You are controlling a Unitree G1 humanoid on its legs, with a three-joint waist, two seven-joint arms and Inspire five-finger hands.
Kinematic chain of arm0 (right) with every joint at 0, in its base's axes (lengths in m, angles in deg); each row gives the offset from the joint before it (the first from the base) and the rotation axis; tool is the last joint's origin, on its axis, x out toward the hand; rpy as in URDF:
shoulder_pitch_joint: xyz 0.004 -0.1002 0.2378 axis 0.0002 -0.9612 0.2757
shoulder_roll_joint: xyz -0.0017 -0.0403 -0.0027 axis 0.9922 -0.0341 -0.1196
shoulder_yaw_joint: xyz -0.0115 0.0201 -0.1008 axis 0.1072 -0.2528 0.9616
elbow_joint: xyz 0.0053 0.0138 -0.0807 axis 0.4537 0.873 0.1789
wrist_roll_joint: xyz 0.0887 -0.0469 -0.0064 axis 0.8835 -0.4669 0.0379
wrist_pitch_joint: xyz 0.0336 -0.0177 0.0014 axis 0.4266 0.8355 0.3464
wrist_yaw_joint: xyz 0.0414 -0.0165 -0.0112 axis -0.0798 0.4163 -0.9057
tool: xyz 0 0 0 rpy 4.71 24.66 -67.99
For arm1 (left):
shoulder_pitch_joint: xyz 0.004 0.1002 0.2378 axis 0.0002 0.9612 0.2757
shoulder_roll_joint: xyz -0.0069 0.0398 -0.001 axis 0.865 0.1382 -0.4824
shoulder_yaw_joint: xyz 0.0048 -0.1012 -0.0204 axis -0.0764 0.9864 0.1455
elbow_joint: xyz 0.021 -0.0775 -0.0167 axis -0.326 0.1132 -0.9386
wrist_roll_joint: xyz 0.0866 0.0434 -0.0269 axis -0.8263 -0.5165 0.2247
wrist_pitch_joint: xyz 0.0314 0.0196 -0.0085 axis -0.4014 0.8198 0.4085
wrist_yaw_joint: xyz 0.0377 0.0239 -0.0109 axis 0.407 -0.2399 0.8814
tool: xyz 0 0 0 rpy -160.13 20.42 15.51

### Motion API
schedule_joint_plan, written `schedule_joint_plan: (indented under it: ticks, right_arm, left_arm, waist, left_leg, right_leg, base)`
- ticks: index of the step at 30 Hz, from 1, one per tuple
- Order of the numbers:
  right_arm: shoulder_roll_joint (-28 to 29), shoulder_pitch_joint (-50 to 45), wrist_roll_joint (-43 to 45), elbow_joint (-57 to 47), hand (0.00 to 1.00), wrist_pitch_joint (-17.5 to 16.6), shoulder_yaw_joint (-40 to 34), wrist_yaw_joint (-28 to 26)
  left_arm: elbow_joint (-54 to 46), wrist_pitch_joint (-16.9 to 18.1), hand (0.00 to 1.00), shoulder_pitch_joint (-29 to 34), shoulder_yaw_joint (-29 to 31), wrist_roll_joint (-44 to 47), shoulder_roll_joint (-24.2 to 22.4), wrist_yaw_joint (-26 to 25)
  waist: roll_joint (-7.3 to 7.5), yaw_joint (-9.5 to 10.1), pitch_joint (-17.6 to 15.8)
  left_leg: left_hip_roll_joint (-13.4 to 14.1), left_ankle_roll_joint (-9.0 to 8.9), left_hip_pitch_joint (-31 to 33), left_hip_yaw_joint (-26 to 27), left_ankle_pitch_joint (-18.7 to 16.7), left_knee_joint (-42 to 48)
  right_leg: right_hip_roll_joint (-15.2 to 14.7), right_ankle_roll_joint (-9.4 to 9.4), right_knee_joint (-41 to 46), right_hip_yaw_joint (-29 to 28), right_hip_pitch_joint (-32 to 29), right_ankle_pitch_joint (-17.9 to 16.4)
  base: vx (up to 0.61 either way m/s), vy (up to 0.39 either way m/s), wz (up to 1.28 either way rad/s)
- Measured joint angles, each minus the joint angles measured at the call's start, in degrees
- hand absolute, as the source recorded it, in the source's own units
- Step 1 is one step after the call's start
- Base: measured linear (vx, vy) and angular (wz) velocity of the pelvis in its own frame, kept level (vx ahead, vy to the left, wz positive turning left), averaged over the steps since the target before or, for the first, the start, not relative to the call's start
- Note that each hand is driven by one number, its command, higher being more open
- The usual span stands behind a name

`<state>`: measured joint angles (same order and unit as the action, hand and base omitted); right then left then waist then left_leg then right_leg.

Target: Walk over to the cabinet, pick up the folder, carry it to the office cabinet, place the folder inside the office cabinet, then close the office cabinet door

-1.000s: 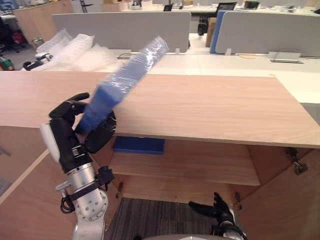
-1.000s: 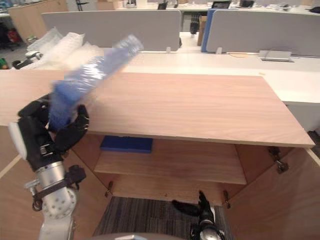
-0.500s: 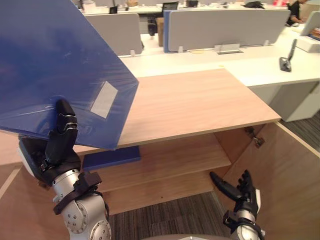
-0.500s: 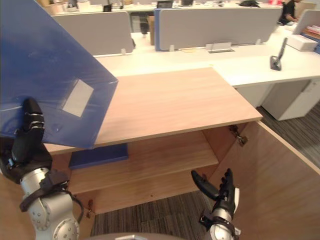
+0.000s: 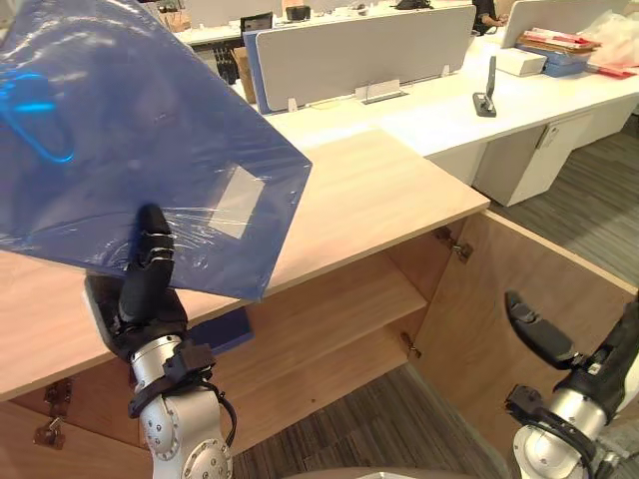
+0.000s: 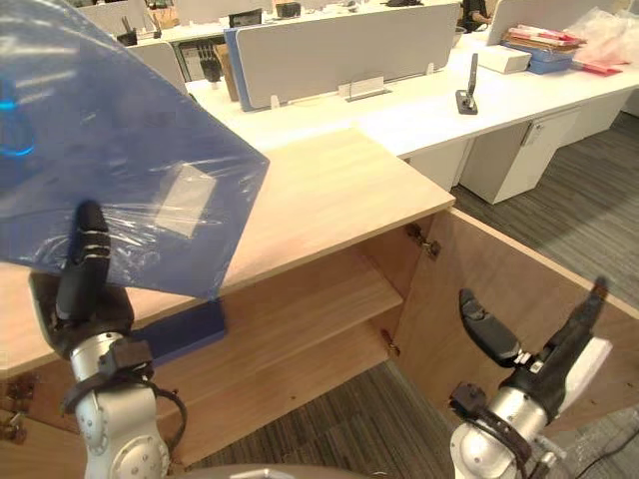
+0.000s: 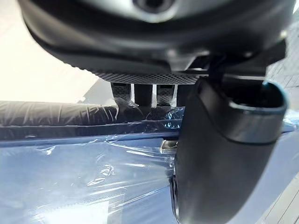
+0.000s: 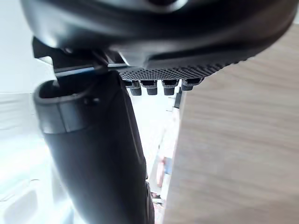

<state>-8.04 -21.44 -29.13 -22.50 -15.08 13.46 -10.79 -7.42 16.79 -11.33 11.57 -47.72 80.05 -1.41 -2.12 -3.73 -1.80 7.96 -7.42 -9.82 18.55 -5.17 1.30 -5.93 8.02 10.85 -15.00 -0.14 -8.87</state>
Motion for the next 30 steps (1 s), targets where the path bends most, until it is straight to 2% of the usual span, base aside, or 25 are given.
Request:
schedule_joint_plan:
  ticks: [2,3,4,6,8,11,15,16,18,20,29,30]
  right_arm:
    - [-2.2,4.9,-3.9,-2.4,1.00,-0.6,0.0,0.0]
    - [-3.5,10.8,-3.5,-2.5,1.00,-1.8,-0.4,-0.6]
    - [-3.9,12.0,-2.8,-2.5,1.00,-2.3,-0.4,-1.0]
    - [-7.6,17.8,3.5,-1.8,1.00,-6.2,-0.2,-4.9]
    - [-14.5,23.6,13.9,1.5,1.00,-10.8,1.4,-12.0]
    - [-23.8,29.0,28.0,7.1,1.00,-13.3,6.1,-20.7]
    - [-34.0,33.4,40.9,14.4,1.00,-13.4,12.8,-30.8]
    - [-35.6,33.9,43.0,15.5,1.00,-13.4,13.9,-31.9]
    - [-40.6,35.2,51.8,18.7,1.00,-12.9,16.4,-36.7]
    - [-43.7,35.7,56.6,21.2,1.00,-12.4,17.0,-39.1]
    - [-56.0,37.8,74.4,27.3,1.00,-8.7,24.6,-46.1]
    - [-56.7,37.8,75.3,27.5,0.00,-8.3,24.9,-46.5]
  left_arm:
    - [3.2,-0.8,0.00,-0.8,-1.6,0.0,1.2,2.0]
    - [5.9,-1.7,0.00,-2.6,-2.4,0.0,3.1,4.2]
    - [6.5,-2.0,0.00,-3.0,-2.5,0.0,3.6,5.0]
    - [9.5,-3.0,0.00,-6.0,-2.7,0.0,7.6,9.0]
    - [12.3,-3.8,0.00,-9.7,-2.9,-0.2,12.6,13.6]
    - [13.6,-4.4,0.00,-13.2,-4.3,-0.4,17.4,17.3]
    - [13.6,-4.5,0.00,-15.3,-6.5,-2.3,21.8,21.5]
    - [13.6,-4.4,0.00,-15.4,-6.8,-2.3,22.4,21.9]
    - [13.6,-4.4,0.00,-15.6,-7.6,-2.2,24.1,23.8]
    - [13.7,-4.4,0.00,-15.5,-8.0,-1.8,25.3,24.4]
    - [14.3,-4.4,0.00,-15.3,-9.1,7.6,27.5,27.4]
    - [14.6,-4.4,0.00,-15.3,-9.1,7.8,27.7,27.8]
  waist:
    - [-0.27,-0.05,0.2]
    - [-0.33,-0.05,0.2]
    - [-0.33,-0.05,0.2]
    - [-0.29,0.05,0.2]
    - [-0.11,0.09,0.2]
    - [0.21,0.26,0.3]
    - [0.52,0.64,0.4]
    - [0.62,0.64,0.4]
    - [0.94,1.00,0.4]
    - [1.34,1.62,0.5]
    - [2.83,1.77,0.6]
    - [2.90,1.78,0.6]
  left_leg:
    - [0.0,0.00,0.0,0.1,0.0,0.2]
    - [0.0,0.01,0.2,0.2,0.0,0.4]
    - [0.0,0.01,0.2,0.2,0.0,0.5]
    - [0.0,0.11,0.7,0.5,0.1,0.9]
    - [-0.1,0.37,0.9,0.8,0.4,1.0]
    - [-0.1,0.59,1.1,0.8,0.7,1.0]
    - [-0.1,0.76,1.7,0.1,1.1,0.7]
    - [-0.1,0.80,1.8,-0.1,1.2,0.7]
    - [-0.2,0.82,2.0,-0.5,1.9,-0.1]
    - [-0.2,0.82,1.9,-0.6,2.4,-0.7]
    - [-0.4,0.95,2.0,-0.5,4.7,-3.5]
    - [-0.5,1.00,1.9,-0.5,5.0,-3.9]
  right_leg:
    - [0.1,0.29,0.0,-0.4,-0.1,0.2]
    - [0.1,0.51,-0.1,-0.7,-0.2,0.5]
    - [0.1,0.56,-0.1,-0.7,-0.3,0.6]
    - [0.1,0.80,-0.3,-1.2,-0.7,1.3]
    - [0.1,1.06,-0.9,-1.5,-0.7,2.2]
    - [0.0,1.25,-1.7,-1.5,-0.6,3.0]
    - [-0.1,1.46,-2.2,-1.1,-0.6,3.7]
    - [-0.1,1.53,-2.2,-0.9,-0.6,3.8]
    - [-0.1,1.60,-2.5,-0.7,-0.6,4.3]
    - [-0.1,1.39,-2.7,-0.5,-0.6,4.5]
    - [0.0,1.06,-4.5,-0.5,-0.8,6.3]
    - [-0.1,1.04,-4.6,-0.5,-0.8,6.3]
  base:
    - [-0.06,0.004,-0.07]
    - [-0.06,0.004,-0.07]
    - [-0.07,0.006,-0.10]
    - [-0.06,0.008,-0.10]
    - [-0.05,0.011,-0.08]
    - [-0.04,0.008,-0.02]
    - [-0.03,0.001,0.07]
    - [-0.03,0.000,0.15]
    - [-0.04,0.001,0.11]
    - [-0.02,0.001,0.02]
    - [-0.05,0.005,0.00]
    - [-0.09,0.008,0.02]
